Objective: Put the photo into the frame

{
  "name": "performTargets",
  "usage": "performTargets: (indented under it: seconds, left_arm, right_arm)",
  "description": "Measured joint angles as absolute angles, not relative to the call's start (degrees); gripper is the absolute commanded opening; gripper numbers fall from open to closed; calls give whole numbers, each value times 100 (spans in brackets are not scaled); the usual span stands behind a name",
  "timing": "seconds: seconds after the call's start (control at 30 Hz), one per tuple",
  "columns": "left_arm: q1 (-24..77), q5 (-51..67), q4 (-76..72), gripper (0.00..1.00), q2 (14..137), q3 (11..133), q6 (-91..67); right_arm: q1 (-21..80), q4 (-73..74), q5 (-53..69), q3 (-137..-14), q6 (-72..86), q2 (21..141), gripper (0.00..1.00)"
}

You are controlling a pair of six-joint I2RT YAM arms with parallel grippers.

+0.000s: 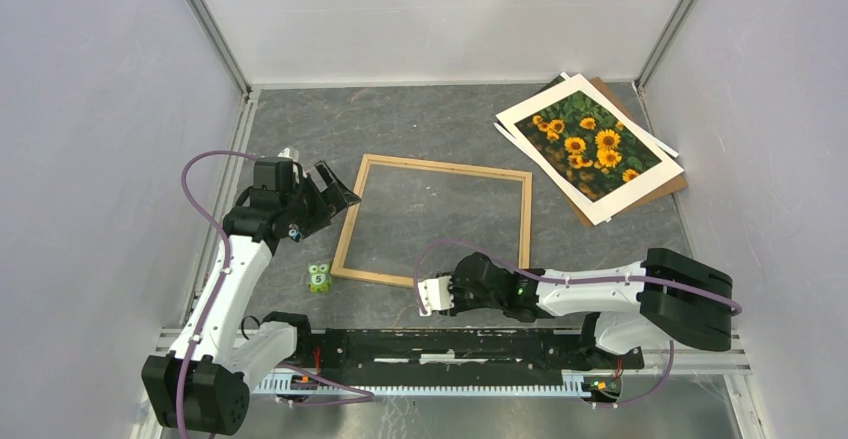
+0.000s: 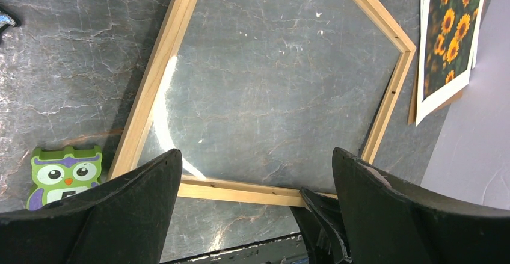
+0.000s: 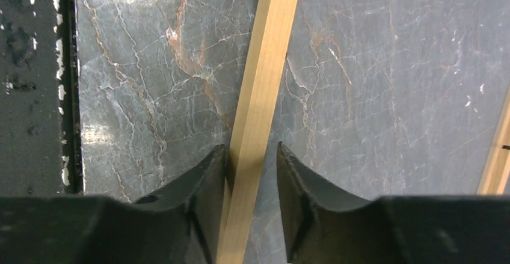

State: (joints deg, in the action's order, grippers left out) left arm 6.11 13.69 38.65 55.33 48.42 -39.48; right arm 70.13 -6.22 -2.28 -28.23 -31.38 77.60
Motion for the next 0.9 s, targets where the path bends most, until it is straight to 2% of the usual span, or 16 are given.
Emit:
performTargets:
  seconds: [0.1,0.33,0.4,0.67,0.8,0.9]
  left_arm:
    - [611,1369,3872,100,5533,4842,-3948]
    - [611,1367,3959,100,5533,5013,-3942]
    - [611,1365,4003,100,5533,5118,-3942]
    - [613,1409,4032,100,5568,5271,-3938]
    - [604,1387,4235,99,6073,5612,-3785]
    - [427,1391,4333,88,6639,5979,-3710]
  right_arm:
    - [7015,-639,-242,-2823,-3094,7817,25]
    - [7024,-519,-405,-2827,-2893,7664,12]
    - [7022,-405,-425,-2858,-2851,7520,0]
    - [6801,-73,-349,-3236,-2716,7282,0]
    - [6657,-27,-255,-3260,-2722,7242,0]
    - [6556,-10,-161,-3258,-2727,7161,0]
